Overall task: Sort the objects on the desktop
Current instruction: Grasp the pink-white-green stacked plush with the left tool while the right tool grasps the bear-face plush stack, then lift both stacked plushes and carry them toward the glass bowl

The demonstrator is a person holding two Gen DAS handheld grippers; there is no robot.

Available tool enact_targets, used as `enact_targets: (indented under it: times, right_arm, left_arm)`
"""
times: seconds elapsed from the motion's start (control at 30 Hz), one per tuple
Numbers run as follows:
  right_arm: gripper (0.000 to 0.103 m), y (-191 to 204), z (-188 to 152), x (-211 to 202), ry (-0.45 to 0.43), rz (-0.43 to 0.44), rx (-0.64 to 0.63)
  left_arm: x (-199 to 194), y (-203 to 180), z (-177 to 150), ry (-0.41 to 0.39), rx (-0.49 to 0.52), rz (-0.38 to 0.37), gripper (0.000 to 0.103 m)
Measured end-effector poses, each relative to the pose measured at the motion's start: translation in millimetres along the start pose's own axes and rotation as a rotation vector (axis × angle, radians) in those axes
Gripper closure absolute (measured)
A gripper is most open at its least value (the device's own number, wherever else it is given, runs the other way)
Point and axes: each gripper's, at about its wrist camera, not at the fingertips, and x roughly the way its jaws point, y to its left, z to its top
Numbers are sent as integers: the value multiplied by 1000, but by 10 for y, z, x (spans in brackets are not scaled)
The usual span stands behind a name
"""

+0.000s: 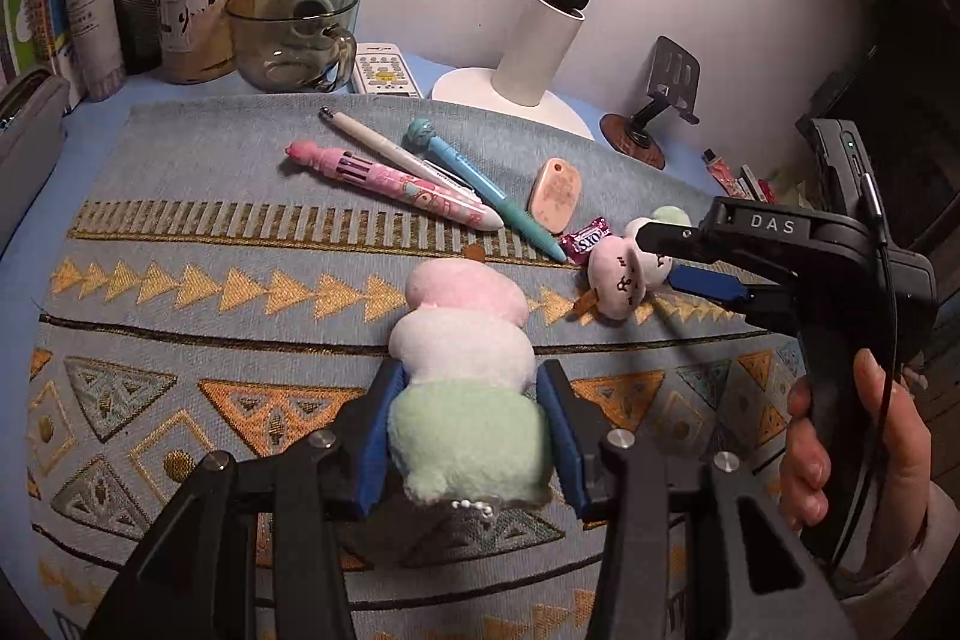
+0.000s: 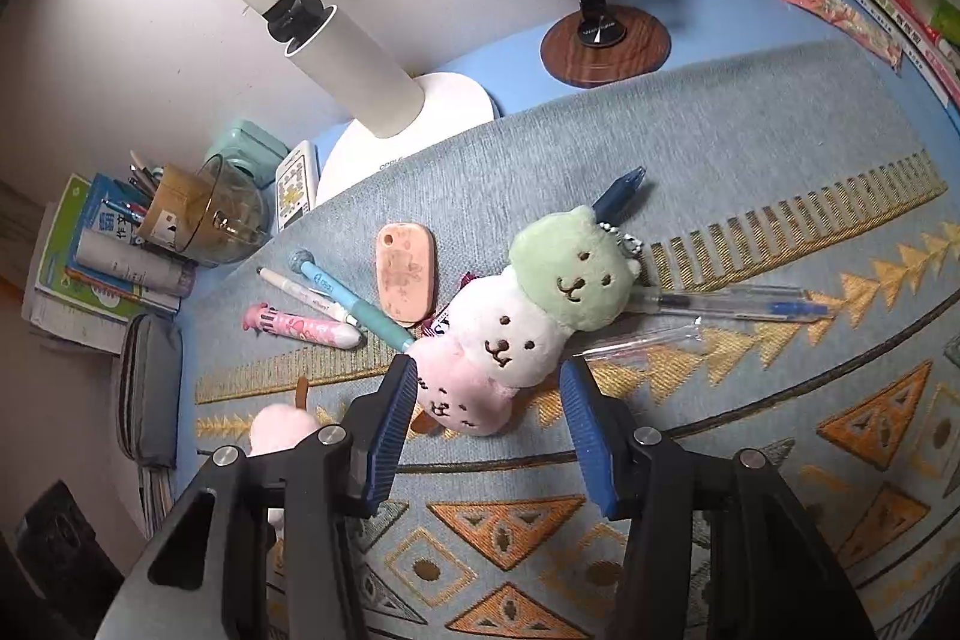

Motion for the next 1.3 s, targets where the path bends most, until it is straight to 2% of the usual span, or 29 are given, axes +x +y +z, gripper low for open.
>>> enact_targets:
  times: [0.17,0.27,0.33,0.37,0.4,0.43,0.57,0.63,0.7,0.77,0.83,0.93,1.1,1.2,1.23,1.3]
  right_arm:
    - [50,57,-6,193,-25,-87,45]
    - [46,93,49,304,-44,-104,48]
    - [45,95,80,425,-25,-119,33]
    - [49,114,84,403,-54,-133,16]
    - [60,118,88,405,-48,-129,3]
    - [60,102,79,407,-30,-111,0]
    - [60,-48,-95,136,-23,-83,-1]
    - [60,-144,-237,-65,-13,-97,-27]
    - [60,-248,-408,-256,3,-136,-78]
    - [60,-357,-596,-396,31,-209,-158]
    - [60,-492,-762,-477,63,-270,-219]
    - [59,-652,-896,-518,85,-307,-272]
    - [55,-769,-946,-556,62,-287,-260]
    - [50,-860,-1000,-643,29,-281,-194]
    - [45,-902,-1021,-681,16,-267,-164]
    - [43,-986,-1067,-737,4,-231,-105]
  left_arm:
    - [-62,78,-62,-4,-26,-15,61]
    - [-62,65,-91,3,-25,-17,61]
    - [-53,53,-111,9,-20,-22,61]
    - [-50,37,-122,11,-15,-24,61]
    - [-49,16,-132,12,-8,-27,61]
    - [-48,-13,-143,12,0,-29,61]
    - [-44,-172,-184,16,53,-36,61]
    - [-30,-258,-226,21,78,-39,61]
    - [-6,-339,-285,28,100,-44,61]
    - [31,-421,-360,37,128,-37,61]
    - [67,-510,-441,38,166,-3,61]
    - [108,-562,-503,35,182,30,60]
    - [107,-557,-531,51,186,49,54]
    - [79,-546,-534,46,178,48,46]
    - [76,-552,-535,43,180,51,45]
    - [85,-546,-532,39,190,56,44]
